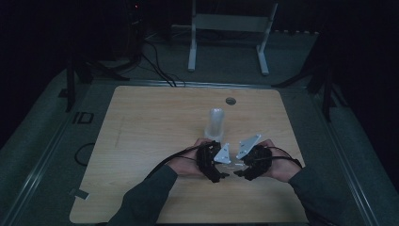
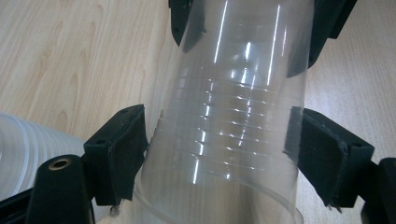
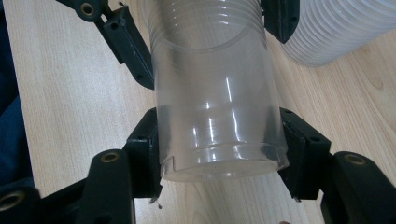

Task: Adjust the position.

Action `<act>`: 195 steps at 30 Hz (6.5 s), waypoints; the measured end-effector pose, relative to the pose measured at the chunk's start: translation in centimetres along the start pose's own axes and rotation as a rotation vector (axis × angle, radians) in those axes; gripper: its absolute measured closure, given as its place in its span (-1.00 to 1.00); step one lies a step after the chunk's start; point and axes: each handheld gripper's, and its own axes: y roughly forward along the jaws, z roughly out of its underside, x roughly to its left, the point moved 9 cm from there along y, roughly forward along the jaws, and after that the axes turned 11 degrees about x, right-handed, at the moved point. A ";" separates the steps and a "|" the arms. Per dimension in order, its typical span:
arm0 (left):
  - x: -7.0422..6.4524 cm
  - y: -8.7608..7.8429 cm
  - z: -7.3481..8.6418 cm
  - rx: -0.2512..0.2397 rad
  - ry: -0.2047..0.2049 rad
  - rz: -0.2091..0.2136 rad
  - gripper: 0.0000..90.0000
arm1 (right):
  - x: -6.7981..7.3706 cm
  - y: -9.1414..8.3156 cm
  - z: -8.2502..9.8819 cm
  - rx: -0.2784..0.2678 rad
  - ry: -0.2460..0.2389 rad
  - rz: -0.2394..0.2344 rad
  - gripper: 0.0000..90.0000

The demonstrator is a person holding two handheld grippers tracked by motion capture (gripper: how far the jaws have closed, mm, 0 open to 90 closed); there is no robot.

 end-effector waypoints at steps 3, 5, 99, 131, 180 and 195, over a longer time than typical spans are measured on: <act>0.0 0.0 -0.1 -0.004 -0.010 0.011 -0.58 | -0.1 0.0 0.1 -0.009 0.003 0.001 -0.09; 0.0 0.0 -0.2 -0.011 -0.020 0.007 -0.60 | -0.1 0.1 0.2 -0.008 0.012 0.001 -0.09; 2.3 -1.9 -0.4 -0.192 -0.246 0.015 -0.40 | -2.8 -1.4 5.7 -0.311 0.383 0.162 -0.09; 3.2 -2.6 -0.9 -0.255 -0.359 0.011 -0.38 | -3.2 -2.8 5.0 -0.425 0.462 0.228 -0.09; 4.3 -3.1 -1.9 -0.277 -0.454 -0.049 -0.30 | -3.5 -3.7 3.5 -0.573 0.590 0.419 -0.09; 4.6 -3.2 -2.5 -0.310 -0.486 -0.036 -0.31 | -4.0 -4.3 3.7 -0.633 0.623 0.458 -0.08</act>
